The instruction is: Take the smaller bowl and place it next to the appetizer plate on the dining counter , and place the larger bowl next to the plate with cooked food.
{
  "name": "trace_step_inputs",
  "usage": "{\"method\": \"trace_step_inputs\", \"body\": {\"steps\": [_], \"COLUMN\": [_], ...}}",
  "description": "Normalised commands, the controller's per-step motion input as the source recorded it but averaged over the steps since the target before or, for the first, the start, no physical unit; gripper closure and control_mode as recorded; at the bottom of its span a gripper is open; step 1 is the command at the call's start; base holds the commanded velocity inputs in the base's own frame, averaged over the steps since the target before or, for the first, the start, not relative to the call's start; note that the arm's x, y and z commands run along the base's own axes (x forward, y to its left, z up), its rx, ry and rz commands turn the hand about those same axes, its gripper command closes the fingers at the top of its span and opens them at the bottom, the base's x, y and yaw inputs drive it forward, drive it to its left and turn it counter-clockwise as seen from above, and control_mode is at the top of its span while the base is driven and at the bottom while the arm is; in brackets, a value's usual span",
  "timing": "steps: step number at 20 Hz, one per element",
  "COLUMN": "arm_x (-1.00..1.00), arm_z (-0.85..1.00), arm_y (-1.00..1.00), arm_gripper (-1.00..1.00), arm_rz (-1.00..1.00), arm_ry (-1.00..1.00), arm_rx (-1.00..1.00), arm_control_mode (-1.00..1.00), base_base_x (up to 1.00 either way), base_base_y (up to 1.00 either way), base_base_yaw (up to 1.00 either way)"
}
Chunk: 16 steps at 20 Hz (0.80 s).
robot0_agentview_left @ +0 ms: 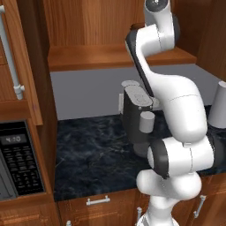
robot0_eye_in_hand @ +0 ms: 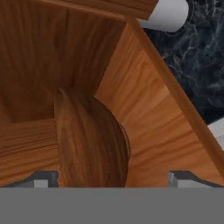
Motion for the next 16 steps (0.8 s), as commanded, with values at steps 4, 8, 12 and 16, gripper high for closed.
{"method": "trace_step_inputs", "body": {"steps": [4,8,12,16], "arm_x": [0.52,0.52,0.63,0.46], "arm_z": [-0.62,-0.28,0.07,0.26], "arm_y": [0.00,-0.01,-0.01,0.00], "arm_gripper": [-1.00,-1.00,-1.00,-1.00], "arm_rz": [0.00,0.00,0.00,0.00], "arm_ry": [0.15,0.03,0.00,0.00], "arm_rx": [0.00,0.00,0.00,0.00], "arm_control_mode": [-1.00,-1.00,-1.00,-1.00], "base_base_x": [0.00,0.00,0.00,0.00], "base_base_y": [0.00,0.00,0.00,0.00], "base_base_yaw": [0.00,0.00,0.00,0.00]}}
